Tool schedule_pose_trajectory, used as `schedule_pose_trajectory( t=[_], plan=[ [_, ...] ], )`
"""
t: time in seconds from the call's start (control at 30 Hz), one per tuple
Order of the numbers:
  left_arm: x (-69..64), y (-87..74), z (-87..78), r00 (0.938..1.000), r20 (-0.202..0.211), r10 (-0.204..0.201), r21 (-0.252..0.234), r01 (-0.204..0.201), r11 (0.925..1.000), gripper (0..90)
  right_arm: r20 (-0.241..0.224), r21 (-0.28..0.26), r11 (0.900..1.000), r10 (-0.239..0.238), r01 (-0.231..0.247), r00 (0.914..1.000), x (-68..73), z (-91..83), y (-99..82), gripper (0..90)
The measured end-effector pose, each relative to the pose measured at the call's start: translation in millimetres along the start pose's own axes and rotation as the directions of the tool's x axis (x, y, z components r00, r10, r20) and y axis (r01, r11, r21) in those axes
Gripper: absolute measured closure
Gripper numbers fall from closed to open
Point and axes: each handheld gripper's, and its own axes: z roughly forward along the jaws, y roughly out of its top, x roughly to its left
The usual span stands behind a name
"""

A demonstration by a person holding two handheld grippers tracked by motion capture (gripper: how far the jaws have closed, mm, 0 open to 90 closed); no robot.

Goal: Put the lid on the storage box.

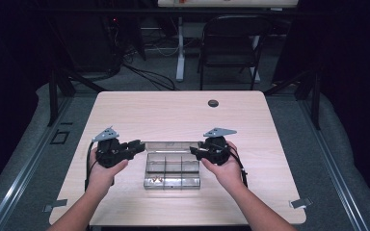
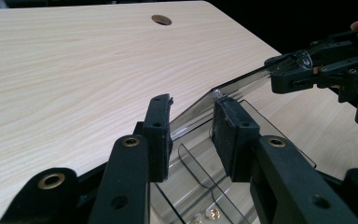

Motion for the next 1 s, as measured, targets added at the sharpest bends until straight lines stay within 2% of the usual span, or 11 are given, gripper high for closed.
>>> schedule_pose_trajectory(
  t=[0.2,0.4,0.7,1.0],
  plan=[
    [-3.8,-2.3,-6.4,0.9998,0.003,0.017,0.017,-0.017,0.9997,68.8,-0.001,-0.001,1.0,0.004,-0.004,1.0,-0.1,-1.5,-3.8,57.8],
    [-8.8,-7.0,-7.5,0.9997,0.009,0.021,0.023,-0.021,0.9995,70.3,-0.006,0.002,1.0,0.008,-0.008,0.9999,0.7,-2.6,-7.1,57.2],
    [-16.4,-11.0,-8.9,0.9986,0.011,0.051,0.046,-0.052,0.9976,70.7,-0.026,-0.001,0.9999,0.014,-0.015,0.9995,1.8,-8.2,-14.8,55.1],
    [-19.1,-19.1,-10.4,0.9989,0.026,0.04,0.049,-0.041,0.998,70.8,-0.049,-0.015,0.9992,0.035,-0.036,0.9982,4.6,-16.1,-23.4,55.1]
  ],
)
